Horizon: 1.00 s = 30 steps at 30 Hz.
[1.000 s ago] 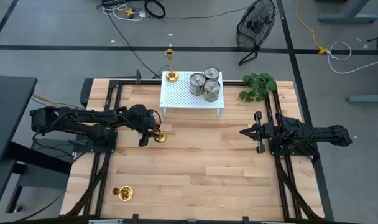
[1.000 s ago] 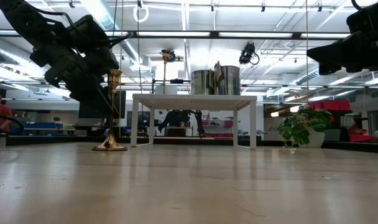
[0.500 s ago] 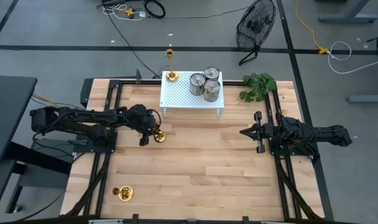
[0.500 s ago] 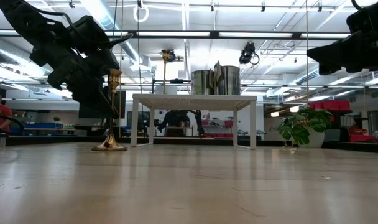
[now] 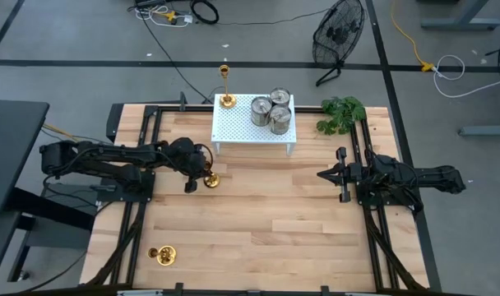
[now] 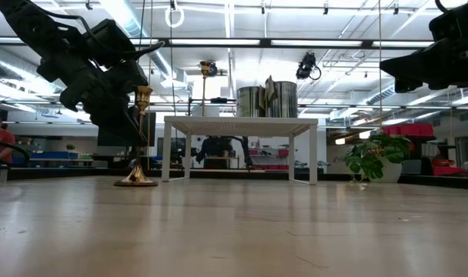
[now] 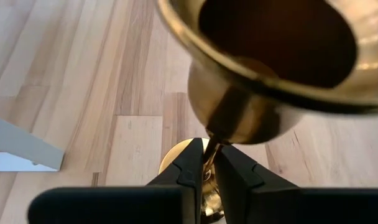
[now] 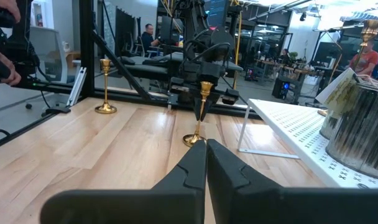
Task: Pick & Place candle stick holders
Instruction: Put the top candle holder aligned with the other candle holder on the shelf
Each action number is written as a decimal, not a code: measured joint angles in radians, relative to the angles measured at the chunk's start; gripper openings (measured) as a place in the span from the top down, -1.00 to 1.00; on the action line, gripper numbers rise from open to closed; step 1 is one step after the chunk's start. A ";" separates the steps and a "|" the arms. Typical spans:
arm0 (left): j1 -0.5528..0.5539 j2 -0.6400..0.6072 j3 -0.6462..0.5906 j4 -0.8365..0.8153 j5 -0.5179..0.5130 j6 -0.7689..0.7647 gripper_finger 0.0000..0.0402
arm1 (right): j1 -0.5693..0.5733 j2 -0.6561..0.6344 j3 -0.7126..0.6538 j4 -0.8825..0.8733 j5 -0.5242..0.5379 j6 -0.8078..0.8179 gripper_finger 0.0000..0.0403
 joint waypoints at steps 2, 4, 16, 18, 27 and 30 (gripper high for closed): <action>0.000 0.000 0.000 0.000 0.000 0.000 0.80 | 0.000 0.000 0.000 0.000 0.000 0.000 0.91; 0.000 0.000 0.000 0.000 0.000 0.000 0.80 | 0.000 0.000 0.000 0.000 0.000 0.000 0.91; 0.000 0.000 0.000 0.000 0.001 0.000 0.81 | 0.000 0.000 0.000 0.000 0.000 0.000 0.91; 0.000 0.000 0.000 0.000 0.001 0.000 0.81 | 0.000 0.000 0.000 0.000 0.000 0.000 0.91; 0.000 0.000 0.000 0.000 0.001 -0.001 0.82 | 0.000 0.000 0.000 0.000 0.000 0.000 0.91; 0.000 0.000 0.000 0.000 0.001 -0.003 0.82 | 0.000 0.000 0.000 0.000 0.000 0.000 0.91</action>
